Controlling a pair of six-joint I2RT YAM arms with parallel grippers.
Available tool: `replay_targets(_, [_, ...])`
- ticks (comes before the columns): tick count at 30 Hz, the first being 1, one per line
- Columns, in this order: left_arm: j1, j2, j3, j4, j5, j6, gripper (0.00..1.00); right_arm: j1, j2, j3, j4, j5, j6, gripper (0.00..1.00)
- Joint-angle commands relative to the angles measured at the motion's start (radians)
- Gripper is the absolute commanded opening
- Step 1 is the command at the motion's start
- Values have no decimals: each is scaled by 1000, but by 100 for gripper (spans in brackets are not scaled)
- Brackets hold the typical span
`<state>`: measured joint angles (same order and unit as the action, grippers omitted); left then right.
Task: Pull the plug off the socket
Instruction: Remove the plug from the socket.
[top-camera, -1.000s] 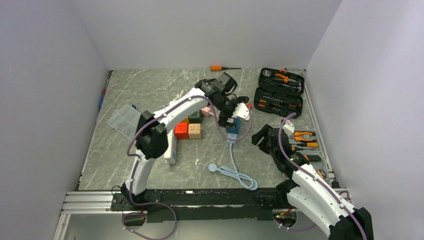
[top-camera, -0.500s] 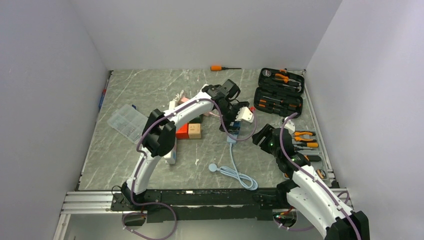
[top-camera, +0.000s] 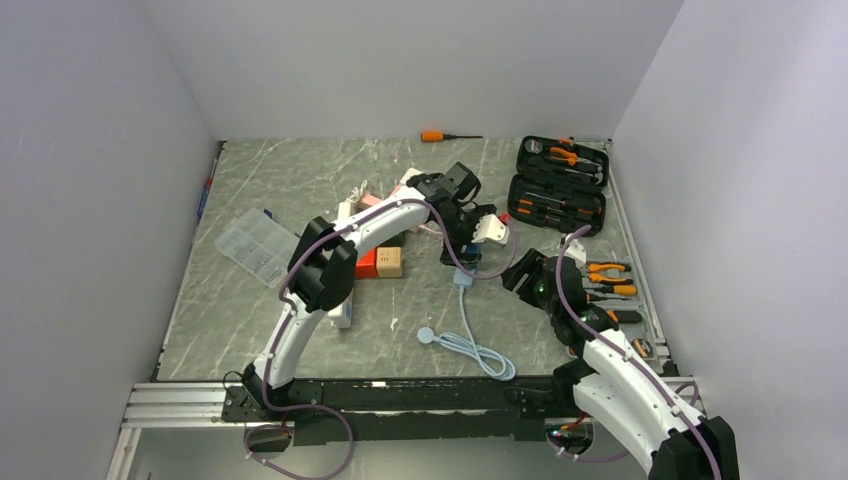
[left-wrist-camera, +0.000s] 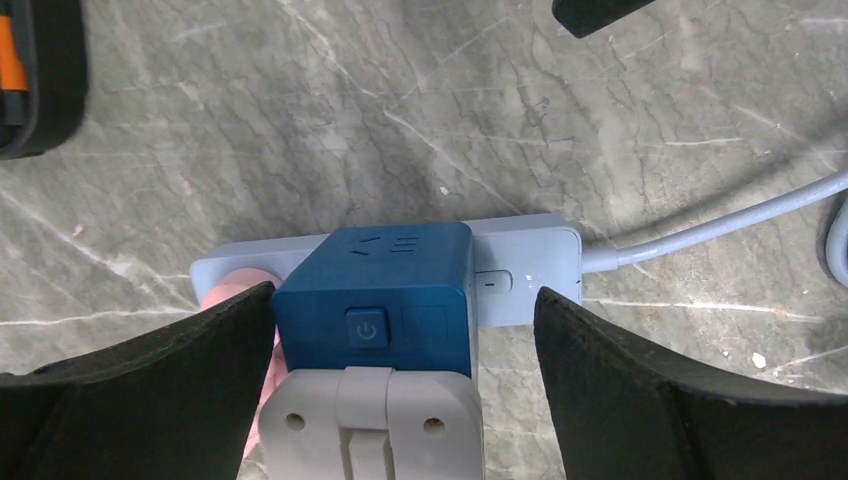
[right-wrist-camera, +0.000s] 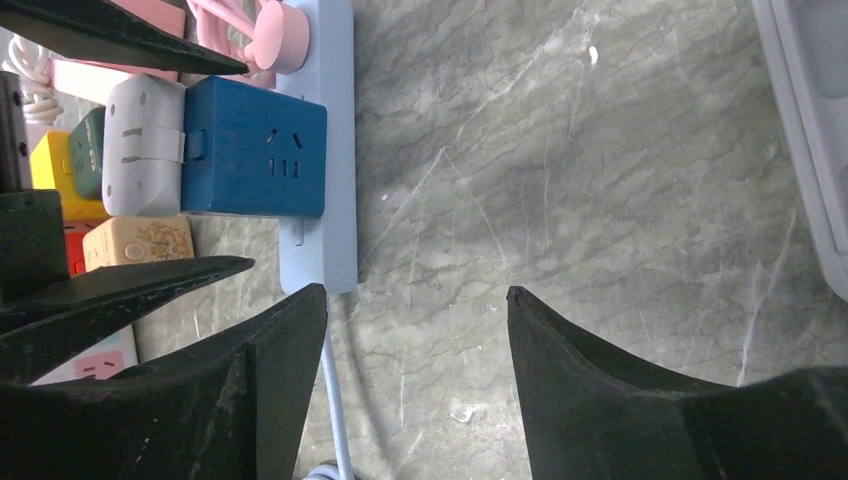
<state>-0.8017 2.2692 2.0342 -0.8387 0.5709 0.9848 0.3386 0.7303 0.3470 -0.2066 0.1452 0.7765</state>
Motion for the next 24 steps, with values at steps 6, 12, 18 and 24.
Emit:
replay_targets(6, [4, 76, 79, -52, 5, -8, 98, -4, 25, -12, 87, -48, -25, 68])
replay_targets(12, [11, 45, 57, -11, -2, -53, 71, -5, 77, -41, 180, -124, -18, 68])
replay_targets(18, [20, -15, 27, 66, 2, -136, 35, -4, 150, -61, 275, -189, -11, 69])
replay_targets(24, [28, -84, -14, 152, 22, -232, 28, -6, 245, -74, 426, -246, -2, 72])
